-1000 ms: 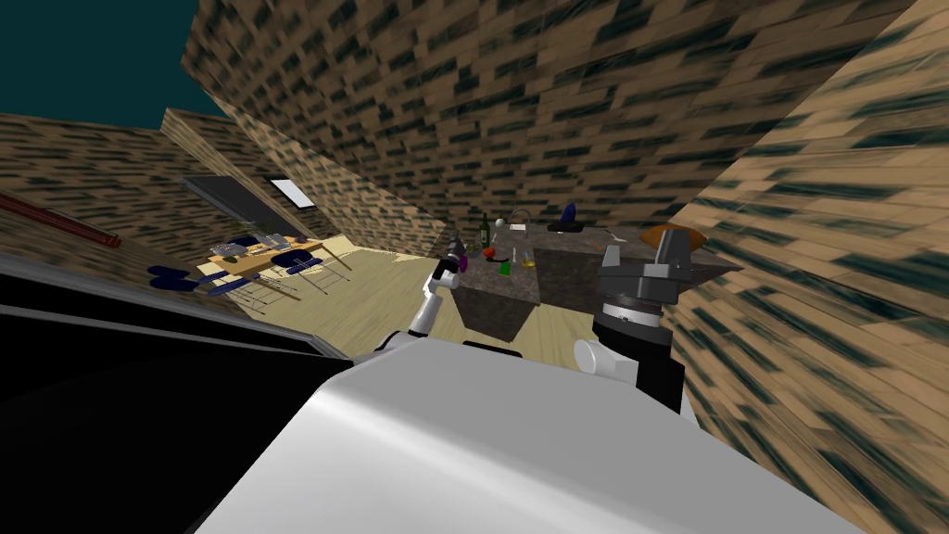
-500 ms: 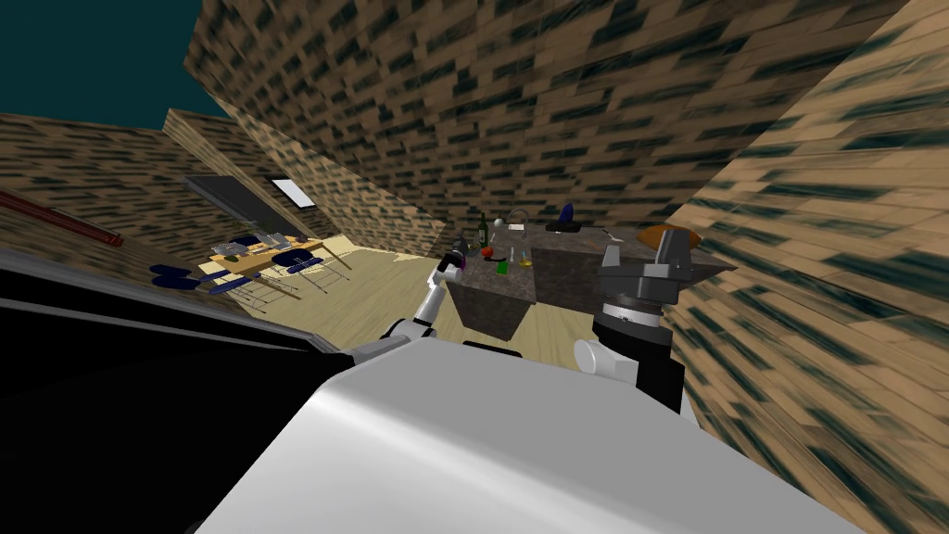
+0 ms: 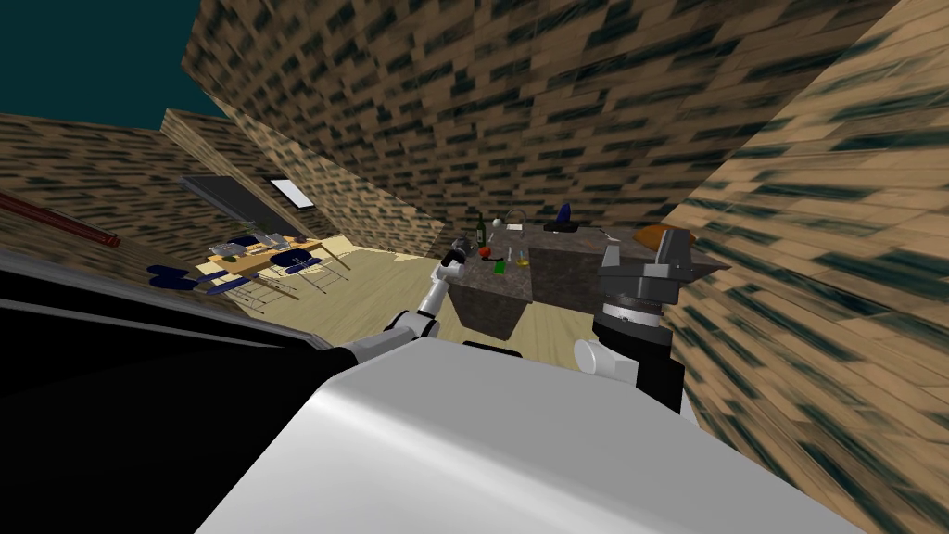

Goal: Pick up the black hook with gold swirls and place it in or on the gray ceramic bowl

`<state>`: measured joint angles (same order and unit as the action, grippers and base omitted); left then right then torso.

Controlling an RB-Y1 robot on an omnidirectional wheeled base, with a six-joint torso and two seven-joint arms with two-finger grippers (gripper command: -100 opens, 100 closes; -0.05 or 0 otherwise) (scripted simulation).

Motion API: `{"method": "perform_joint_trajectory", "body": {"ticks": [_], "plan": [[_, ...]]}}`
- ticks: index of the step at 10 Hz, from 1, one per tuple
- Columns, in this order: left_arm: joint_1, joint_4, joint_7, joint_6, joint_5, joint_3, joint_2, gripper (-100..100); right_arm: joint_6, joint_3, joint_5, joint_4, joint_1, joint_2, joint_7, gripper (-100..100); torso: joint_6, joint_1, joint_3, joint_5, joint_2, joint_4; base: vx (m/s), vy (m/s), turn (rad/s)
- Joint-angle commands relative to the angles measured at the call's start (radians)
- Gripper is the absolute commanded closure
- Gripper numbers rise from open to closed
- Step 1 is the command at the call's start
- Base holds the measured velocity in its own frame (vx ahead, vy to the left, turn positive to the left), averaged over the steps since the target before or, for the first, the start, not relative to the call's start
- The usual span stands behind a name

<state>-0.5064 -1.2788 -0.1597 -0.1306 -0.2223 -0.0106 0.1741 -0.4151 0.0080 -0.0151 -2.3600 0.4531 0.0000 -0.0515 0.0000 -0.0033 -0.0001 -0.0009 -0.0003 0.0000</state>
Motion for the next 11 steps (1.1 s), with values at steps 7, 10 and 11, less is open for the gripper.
{"method": "perform_joint_trajectory", "body": {"ticks": [7, 10, 11], "plan": [[-0.148, 0.215, -0.019, -0.126, 0.018, -0.011, 0.002, -100, 0.000, 0.000, 0.000, 0.000, 0.000, 0.000, 0.000, 0, 0.000, 0.000, 0.000, 0.000, 0.000, 0.000, 0.000, -0.041, -0.018], [-0.185, 0.299, -0.024, -0.161, 0.026, -0.014, 0.004, -100, 0.000, 0.000, 0.000, 0.000, 0.000, 0.000, 0.000, 0, 0.000, 0.000, -0.001, 0.000, -0.001, 0.000, 0.011, -0.040, -0.024], [-0.220, 0.328, -0.029, -0.194, 0.035, -0.017, 0.006, -100, 0.000, 0.000, 0.000, 0.000, 0.000, 0.000, 0.000, 0, 0.000, 0.001, -0.001, 0.000, -0.001, 0.000, 0.008, -0.051, -0.040]]}}
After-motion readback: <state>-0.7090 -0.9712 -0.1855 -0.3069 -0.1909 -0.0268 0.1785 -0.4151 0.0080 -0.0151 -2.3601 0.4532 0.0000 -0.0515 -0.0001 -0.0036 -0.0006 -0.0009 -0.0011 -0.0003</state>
